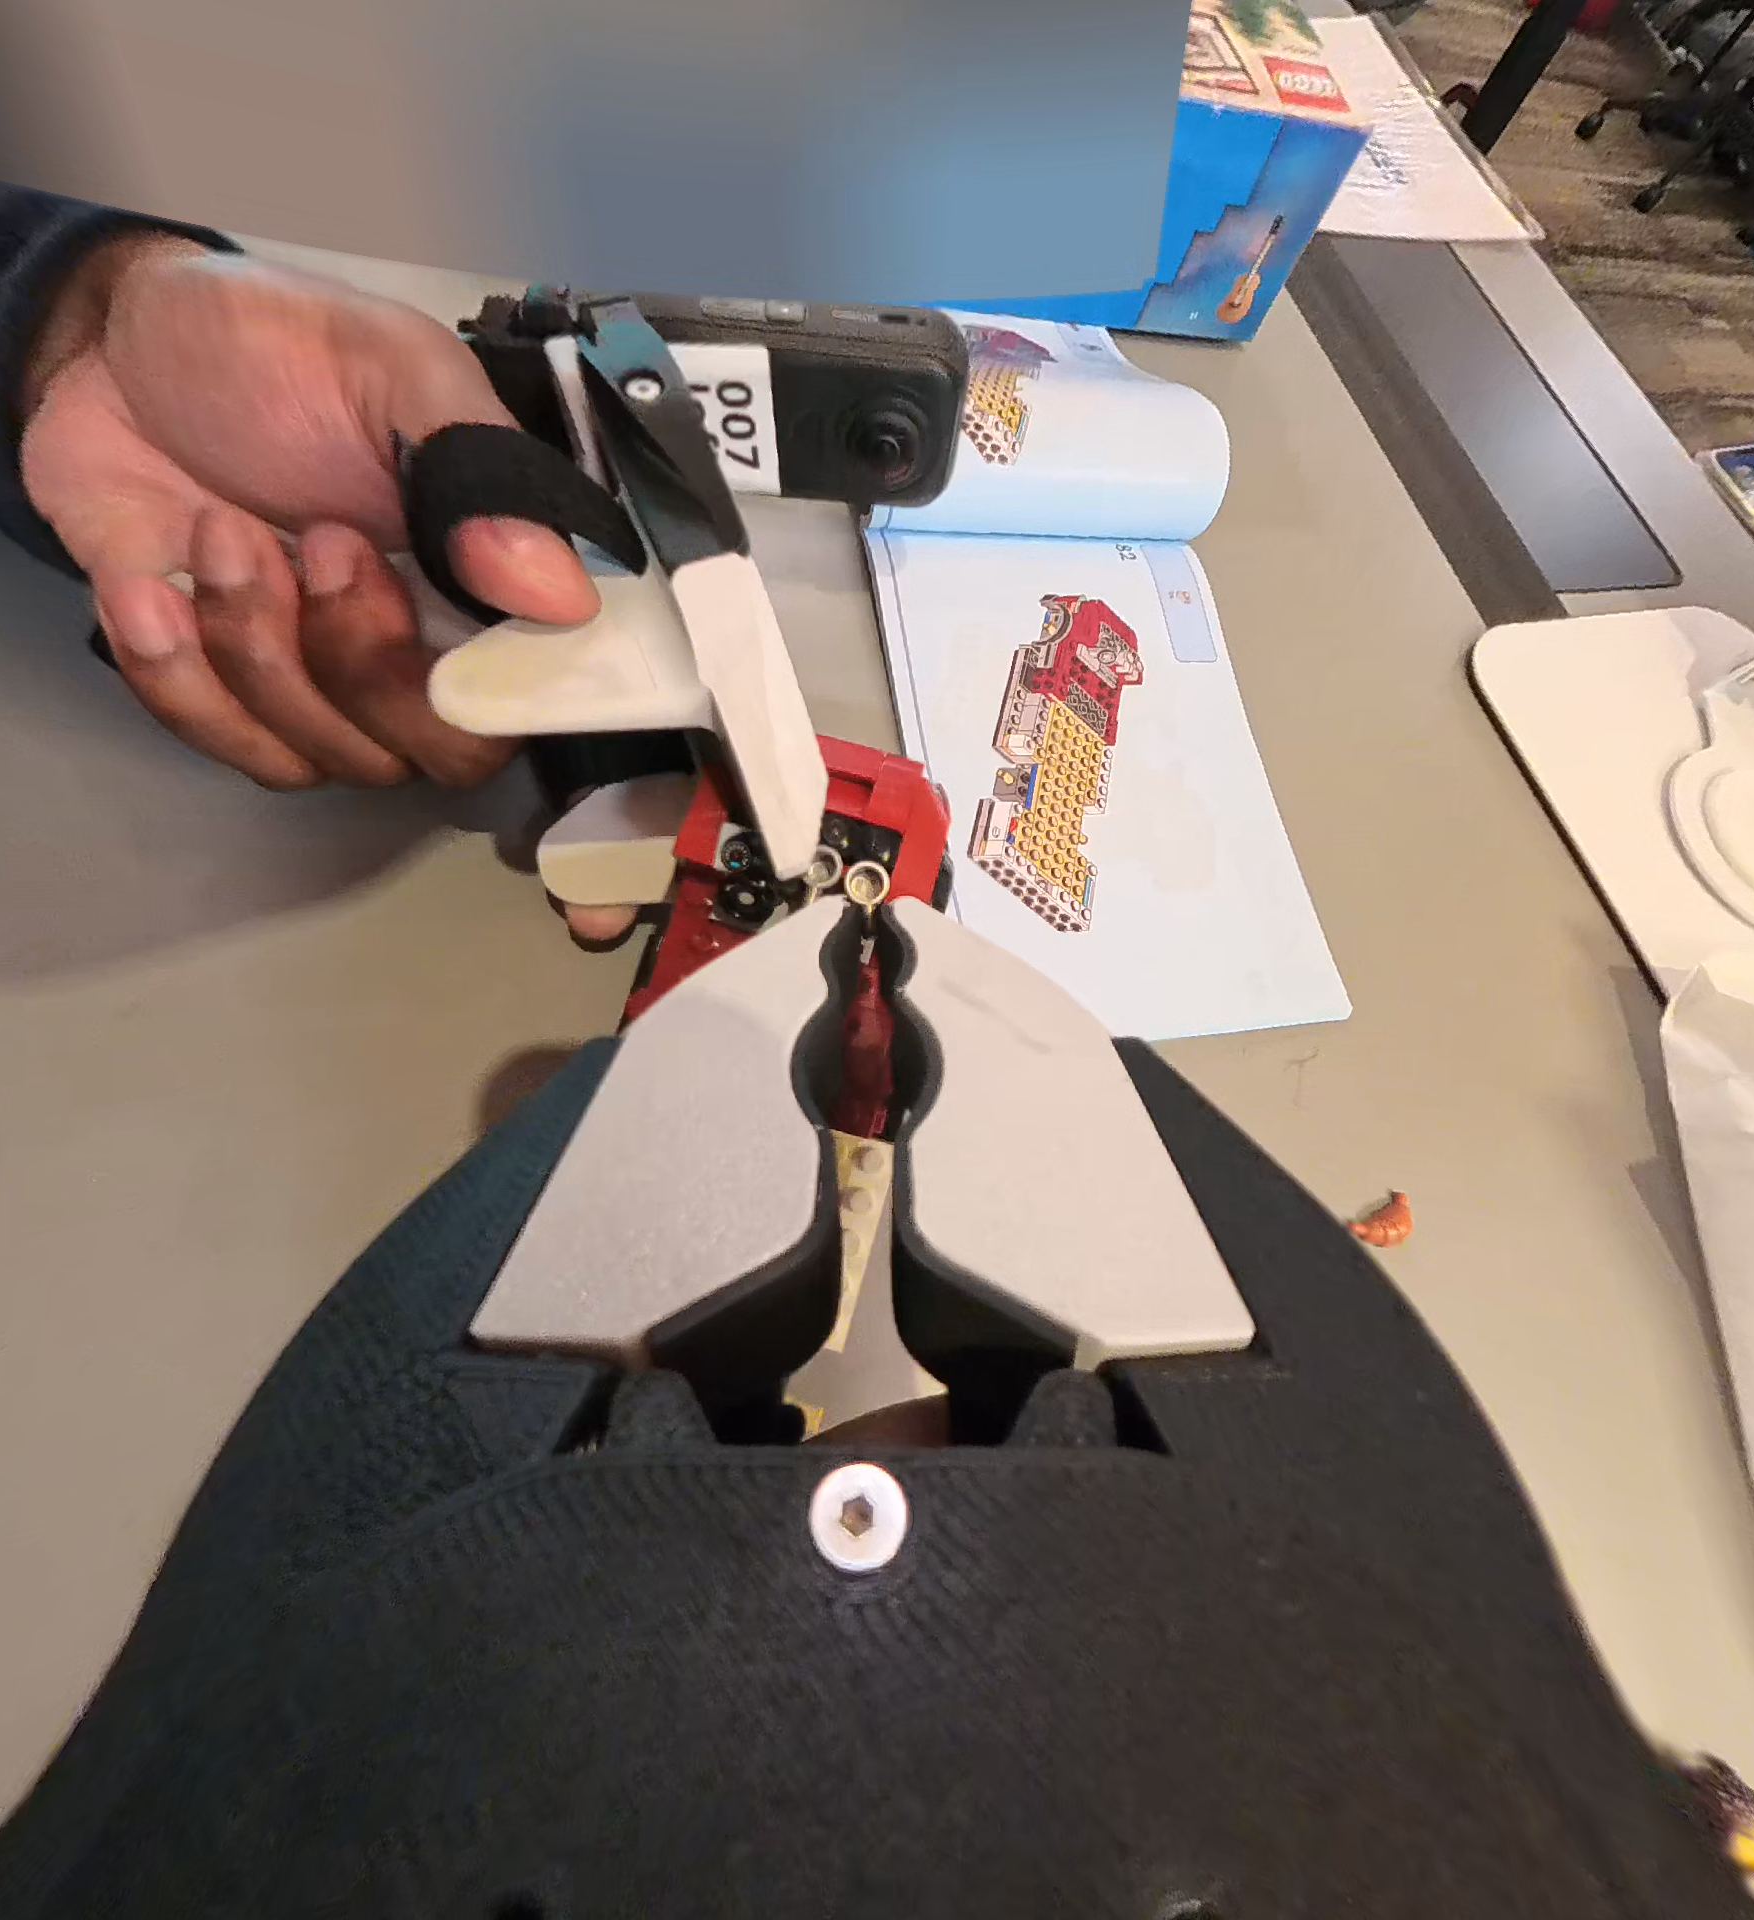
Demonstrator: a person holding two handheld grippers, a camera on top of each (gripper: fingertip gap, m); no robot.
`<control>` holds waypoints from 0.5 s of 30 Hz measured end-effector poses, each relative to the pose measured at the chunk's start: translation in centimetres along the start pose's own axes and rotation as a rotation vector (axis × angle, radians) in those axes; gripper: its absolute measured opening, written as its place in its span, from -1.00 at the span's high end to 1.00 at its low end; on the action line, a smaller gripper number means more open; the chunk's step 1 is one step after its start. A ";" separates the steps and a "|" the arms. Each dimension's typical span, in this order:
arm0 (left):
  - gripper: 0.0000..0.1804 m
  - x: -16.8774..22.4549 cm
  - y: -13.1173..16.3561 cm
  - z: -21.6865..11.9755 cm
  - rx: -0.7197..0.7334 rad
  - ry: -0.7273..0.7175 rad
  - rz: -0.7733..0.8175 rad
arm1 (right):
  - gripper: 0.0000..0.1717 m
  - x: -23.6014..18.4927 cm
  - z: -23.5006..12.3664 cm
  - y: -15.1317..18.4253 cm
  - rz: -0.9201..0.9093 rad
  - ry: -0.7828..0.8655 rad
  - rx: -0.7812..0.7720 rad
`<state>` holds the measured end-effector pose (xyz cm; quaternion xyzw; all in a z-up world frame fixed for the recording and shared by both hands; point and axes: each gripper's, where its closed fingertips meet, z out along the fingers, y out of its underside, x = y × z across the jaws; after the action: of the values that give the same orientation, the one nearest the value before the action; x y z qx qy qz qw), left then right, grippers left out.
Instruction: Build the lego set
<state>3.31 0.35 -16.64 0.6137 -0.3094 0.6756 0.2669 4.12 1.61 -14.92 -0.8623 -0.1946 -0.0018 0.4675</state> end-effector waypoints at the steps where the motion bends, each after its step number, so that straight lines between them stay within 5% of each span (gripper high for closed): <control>1: 0.45 0.0 0.0 0.0 -0.001 0.005 -0.008 | 0.97 0.0 0.0 0.0 -0.014 0.004 -0.006; 15: 0.45 0.1 -0.1 0.0 0.005 0.063 -0.081 | 0.93 0.0 0.0 0.1 0.035 -0.036 0.044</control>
<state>3.34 0.42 -16.53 0.6050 -0.2740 0.6839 0.3022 4.17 1.56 -14.97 -0.8551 -0.1880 0.0262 0.4825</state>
